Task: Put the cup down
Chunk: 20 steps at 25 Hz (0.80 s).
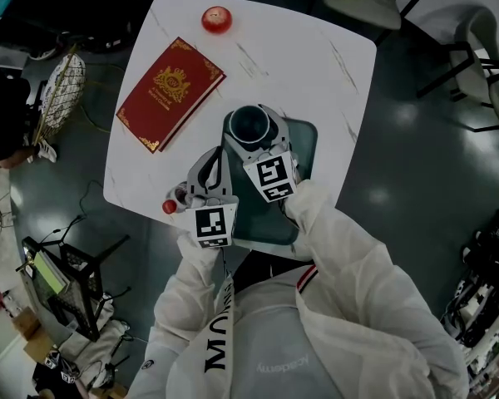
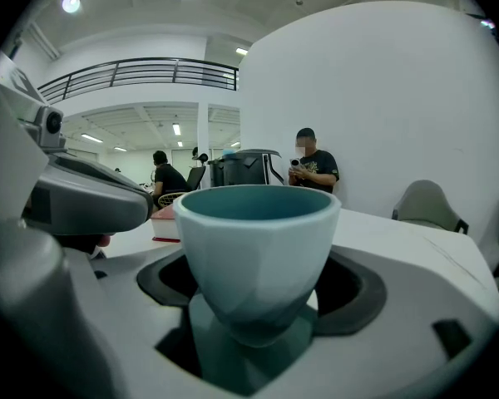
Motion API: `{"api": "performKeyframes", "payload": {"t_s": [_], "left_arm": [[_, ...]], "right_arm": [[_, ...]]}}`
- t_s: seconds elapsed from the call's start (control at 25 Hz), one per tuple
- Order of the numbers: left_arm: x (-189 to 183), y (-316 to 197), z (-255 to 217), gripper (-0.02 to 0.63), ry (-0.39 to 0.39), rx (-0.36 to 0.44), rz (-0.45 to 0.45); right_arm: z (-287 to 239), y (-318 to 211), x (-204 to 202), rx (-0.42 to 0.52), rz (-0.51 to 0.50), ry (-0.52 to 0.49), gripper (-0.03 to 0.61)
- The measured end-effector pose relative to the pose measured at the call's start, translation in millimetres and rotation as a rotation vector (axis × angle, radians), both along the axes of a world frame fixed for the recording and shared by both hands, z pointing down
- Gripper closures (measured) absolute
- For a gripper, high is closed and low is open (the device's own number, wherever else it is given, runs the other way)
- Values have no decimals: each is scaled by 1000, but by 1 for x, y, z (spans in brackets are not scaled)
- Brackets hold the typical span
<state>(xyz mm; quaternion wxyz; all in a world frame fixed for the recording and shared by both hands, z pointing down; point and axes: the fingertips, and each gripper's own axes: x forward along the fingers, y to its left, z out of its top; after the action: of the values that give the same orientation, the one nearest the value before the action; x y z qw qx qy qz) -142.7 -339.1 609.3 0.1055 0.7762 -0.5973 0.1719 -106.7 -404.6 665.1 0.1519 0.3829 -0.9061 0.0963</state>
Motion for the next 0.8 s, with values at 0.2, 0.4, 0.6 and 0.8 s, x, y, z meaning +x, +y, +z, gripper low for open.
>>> {"api": "performKeyframes", "payload": {"t_s": [0.2, 0.4, 0.6, 0.8], "left_arm": [[1, 1, -2, 602, -3, 3, -2], [0, 4, -3, 602, -7, 4, -1], [0, 8, -6, 602, -8, 7, -3], [0, 11, -9, 602, -13, 14, -3]], "right_arm": [[2, 0, 1, -27, 6, -8, 190], [5, 3, 0, -78, 6, -8, 190], [9, 6, 2, -108, -1, 8, 167], [12, 8, 4, -139, 5, 7, 123]]}}
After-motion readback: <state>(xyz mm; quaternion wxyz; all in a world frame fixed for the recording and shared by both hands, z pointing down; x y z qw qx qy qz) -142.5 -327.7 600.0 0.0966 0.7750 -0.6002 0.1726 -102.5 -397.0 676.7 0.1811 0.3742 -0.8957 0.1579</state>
